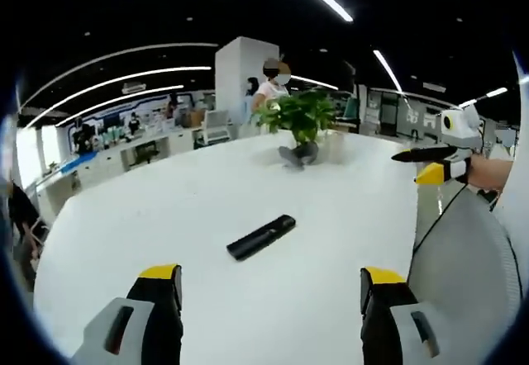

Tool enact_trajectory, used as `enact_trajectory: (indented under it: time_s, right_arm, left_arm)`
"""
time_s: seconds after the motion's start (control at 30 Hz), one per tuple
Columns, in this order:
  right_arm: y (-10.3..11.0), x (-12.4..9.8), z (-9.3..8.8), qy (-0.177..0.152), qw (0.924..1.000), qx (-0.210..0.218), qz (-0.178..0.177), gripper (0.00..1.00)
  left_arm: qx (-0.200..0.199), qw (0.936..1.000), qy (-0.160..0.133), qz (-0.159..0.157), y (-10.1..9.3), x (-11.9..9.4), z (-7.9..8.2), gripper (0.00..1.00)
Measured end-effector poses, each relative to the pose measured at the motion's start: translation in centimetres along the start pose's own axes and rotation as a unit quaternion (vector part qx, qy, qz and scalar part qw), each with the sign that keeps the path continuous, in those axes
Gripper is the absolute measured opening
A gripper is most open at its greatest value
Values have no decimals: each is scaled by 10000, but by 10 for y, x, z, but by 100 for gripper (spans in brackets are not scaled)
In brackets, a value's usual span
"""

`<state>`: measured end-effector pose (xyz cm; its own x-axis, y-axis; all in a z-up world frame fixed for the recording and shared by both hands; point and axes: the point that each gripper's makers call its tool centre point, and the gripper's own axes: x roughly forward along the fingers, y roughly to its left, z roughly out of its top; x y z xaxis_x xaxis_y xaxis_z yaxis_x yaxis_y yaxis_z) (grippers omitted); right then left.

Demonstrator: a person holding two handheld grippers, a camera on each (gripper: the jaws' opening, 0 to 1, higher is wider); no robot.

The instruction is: Press the specified remote control buttons in sequence, fully releasing each button before pressing the next.

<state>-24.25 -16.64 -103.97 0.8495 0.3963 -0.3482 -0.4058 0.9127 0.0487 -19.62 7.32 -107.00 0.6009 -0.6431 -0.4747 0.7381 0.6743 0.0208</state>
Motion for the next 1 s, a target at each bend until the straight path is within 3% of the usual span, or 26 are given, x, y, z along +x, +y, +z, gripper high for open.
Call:
enact_trajectory:
  time_s: [0.13, 0.23, 0.43, 0.6, 0.7, 0.9, 1.0]
  right_arm:
    - [-1, 1, 0, 22, 10000, 1, 19, 91]
    - [-3, 2, -1, 71, 9999, -81, -2, 91]
    - [-3, 2, -4, 95, 9999, -59, -7, 90]
    - [-3, 3, -6, 134, 9999, -60, -19, 90]
    - [-1, 3, -7, 146, 9999, -79, -4, 90]
    - [-1, 4, -9, 162, 9999, -42, -4, 89]
    - [1, 4, -9, 140, 9998, -129, 15, 82]
  left_arm:
    - [607, 9960, 571, -316, 4, 21, -6, 92]
    - [693, 9919, 865, -614, 5, 36, -12, 92]
    - [1217, 9759, 1546, -948, 13, 59, -24, 92]
    - [1434, 9659, 1814, -1166, 17, 77, -26, 91]
    - [1629, 9568, 2039, -1284, 21, 87, -30, 90]
    - [1761, 9465, 2258, -1487, 24, 107, -34, 90]
    - [1870, 9402, 2363, -1590, 24, 116, -36, 89]
